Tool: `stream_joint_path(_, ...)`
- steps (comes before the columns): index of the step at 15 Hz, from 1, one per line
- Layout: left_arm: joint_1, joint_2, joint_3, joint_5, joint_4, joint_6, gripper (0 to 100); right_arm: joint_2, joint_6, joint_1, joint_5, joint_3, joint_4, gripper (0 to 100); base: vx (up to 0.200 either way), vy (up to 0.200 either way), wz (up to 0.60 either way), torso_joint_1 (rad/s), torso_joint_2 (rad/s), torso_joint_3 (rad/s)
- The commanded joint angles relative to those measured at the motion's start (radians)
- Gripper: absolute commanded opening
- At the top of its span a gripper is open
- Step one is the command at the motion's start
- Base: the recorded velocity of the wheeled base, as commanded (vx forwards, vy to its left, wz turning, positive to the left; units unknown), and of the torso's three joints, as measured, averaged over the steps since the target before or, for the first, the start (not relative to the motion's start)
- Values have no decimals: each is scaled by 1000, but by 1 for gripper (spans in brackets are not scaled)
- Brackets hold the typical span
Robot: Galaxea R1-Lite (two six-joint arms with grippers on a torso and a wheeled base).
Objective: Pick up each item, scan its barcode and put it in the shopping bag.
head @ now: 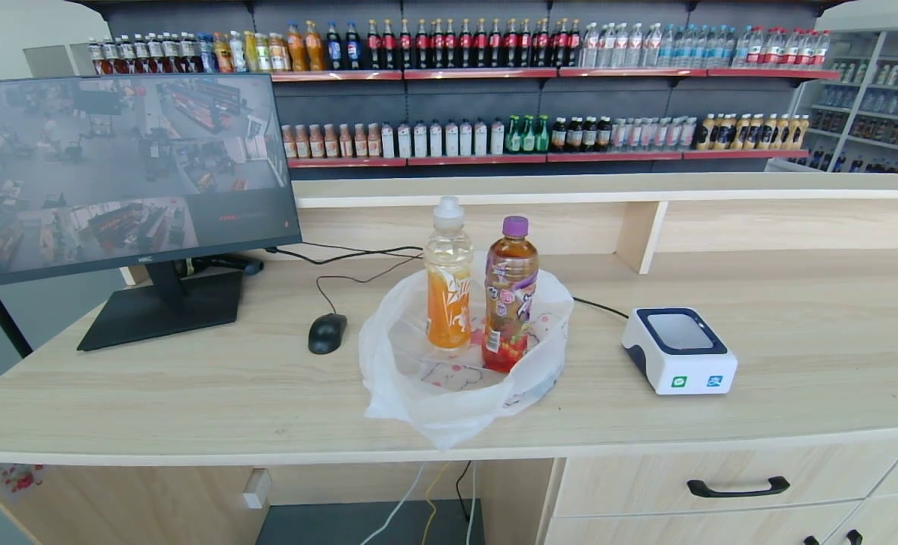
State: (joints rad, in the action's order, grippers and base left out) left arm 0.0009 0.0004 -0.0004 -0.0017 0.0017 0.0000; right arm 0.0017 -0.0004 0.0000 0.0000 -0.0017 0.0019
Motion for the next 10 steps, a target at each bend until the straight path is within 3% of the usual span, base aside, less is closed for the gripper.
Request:
stream_joint_path(1,-1,0,-1,0,0,0,100,-2,0,0,0,0,0,100,-200,0,0,2,-2,2)
stream_joint_path(7,1,0,-1,0,0,0,100,-2,0,0,0,0,0,100,0,0,0,0,0,0)
stream_joint_path(10,-1,0,-1,0,0,0,100,-2,0,0,0,0,0,100,0,-200,0,-3,1,1)
